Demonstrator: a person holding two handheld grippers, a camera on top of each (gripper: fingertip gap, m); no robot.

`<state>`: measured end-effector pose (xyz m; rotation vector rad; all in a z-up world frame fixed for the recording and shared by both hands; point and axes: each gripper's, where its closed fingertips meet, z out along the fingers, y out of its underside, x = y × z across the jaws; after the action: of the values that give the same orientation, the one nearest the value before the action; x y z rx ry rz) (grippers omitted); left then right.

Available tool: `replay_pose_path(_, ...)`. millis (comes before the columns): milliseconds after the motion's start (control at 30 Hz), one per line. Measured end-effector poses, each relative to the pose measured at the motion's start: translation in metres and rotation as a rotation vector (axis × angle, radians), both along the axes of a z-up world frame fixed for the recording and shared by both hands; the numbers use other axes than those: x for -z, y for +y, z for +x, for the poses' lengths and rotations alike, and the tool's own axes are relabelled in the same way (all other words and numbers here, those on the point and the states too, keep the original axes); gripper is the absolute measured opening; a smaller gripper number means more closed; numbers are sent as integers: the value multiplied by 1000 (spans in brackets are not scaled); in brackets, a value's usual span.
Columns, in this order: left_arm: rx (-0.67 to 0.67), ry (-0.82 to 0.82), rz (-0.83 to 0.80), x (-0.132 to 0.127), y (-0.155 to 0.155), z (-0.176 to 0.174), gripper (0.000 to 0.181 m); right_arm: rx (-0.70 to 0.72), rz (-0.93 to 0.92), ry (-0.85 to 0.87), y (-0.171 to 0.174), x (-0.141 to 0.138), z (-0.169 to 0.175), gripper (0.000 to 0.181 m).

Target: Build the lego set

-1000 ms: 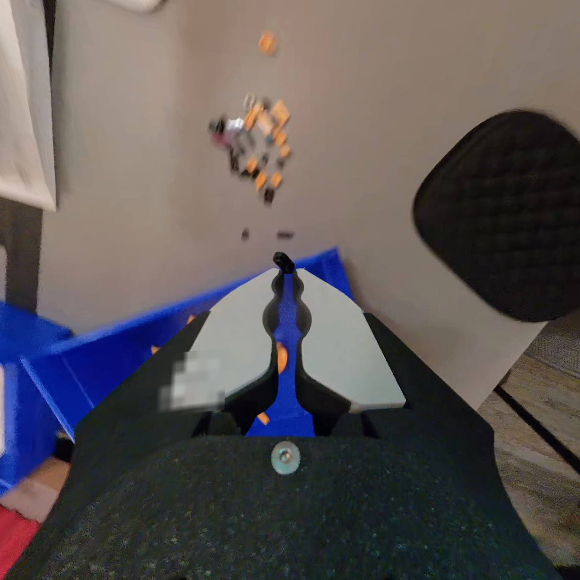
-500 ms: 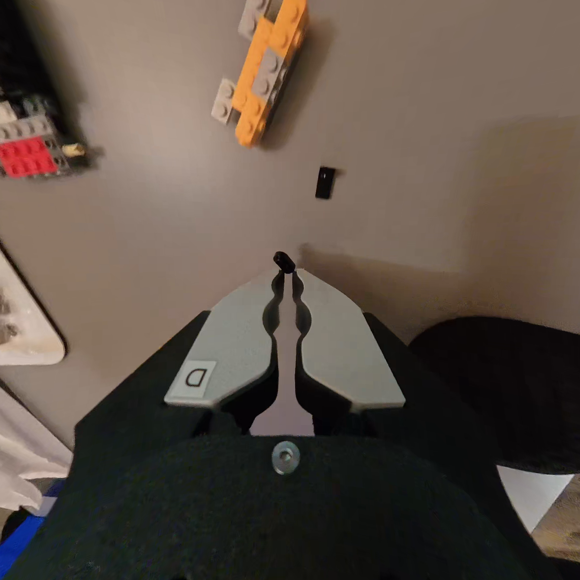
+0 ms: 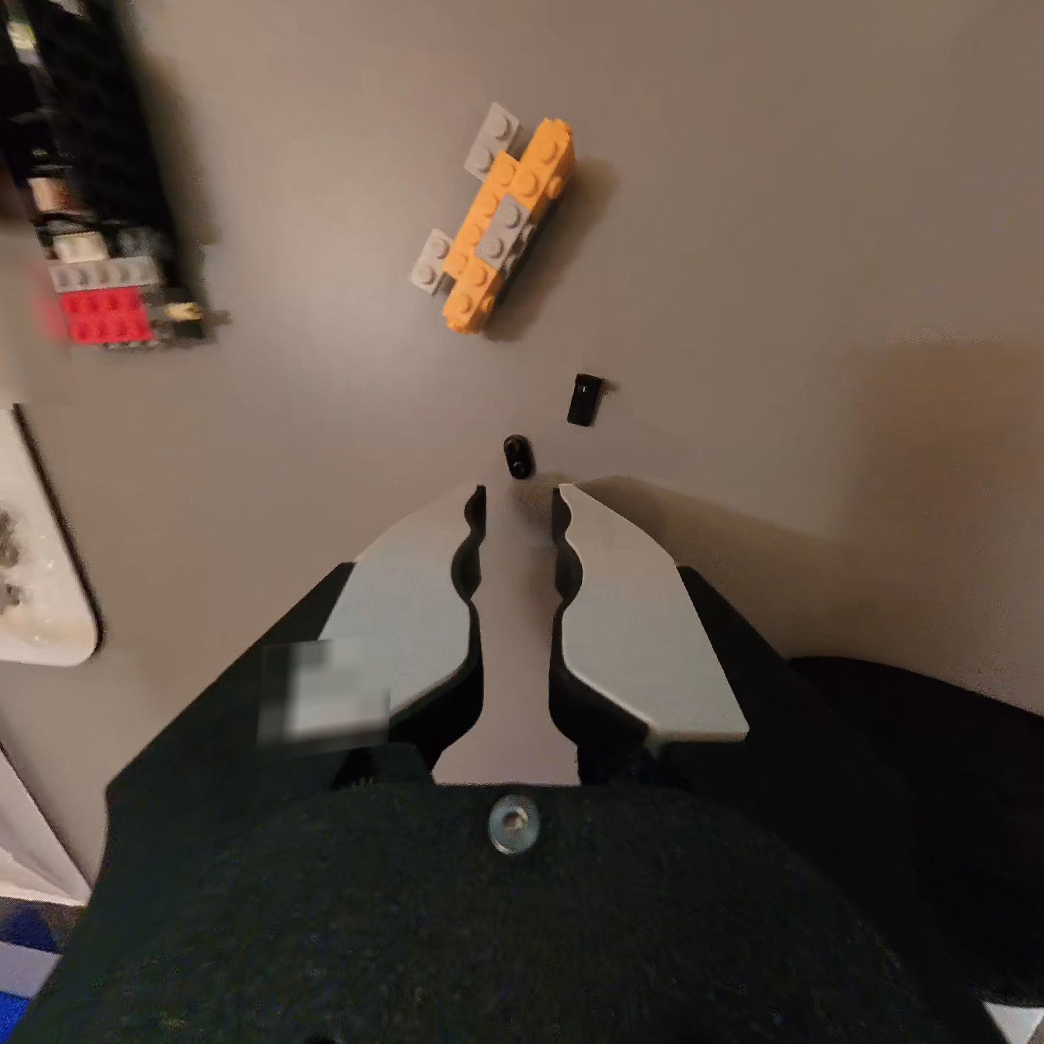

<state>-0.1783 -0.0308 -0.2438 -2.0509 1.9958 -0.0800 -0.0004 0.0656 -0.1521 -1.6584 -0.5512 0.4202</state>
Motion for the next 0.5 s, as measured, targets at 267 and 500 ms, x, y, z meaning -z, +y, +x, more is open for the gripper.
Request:
replay_pose_path(267, -421, -206, 167, -112, 28, -127, 19, -5, -3, 14, -1, -2, -1, 0)
replay_pose_path(500, -1205, 51, 107, -100, 58, -389, 15, -19, -3, 18, -3, -3, -4, 0)
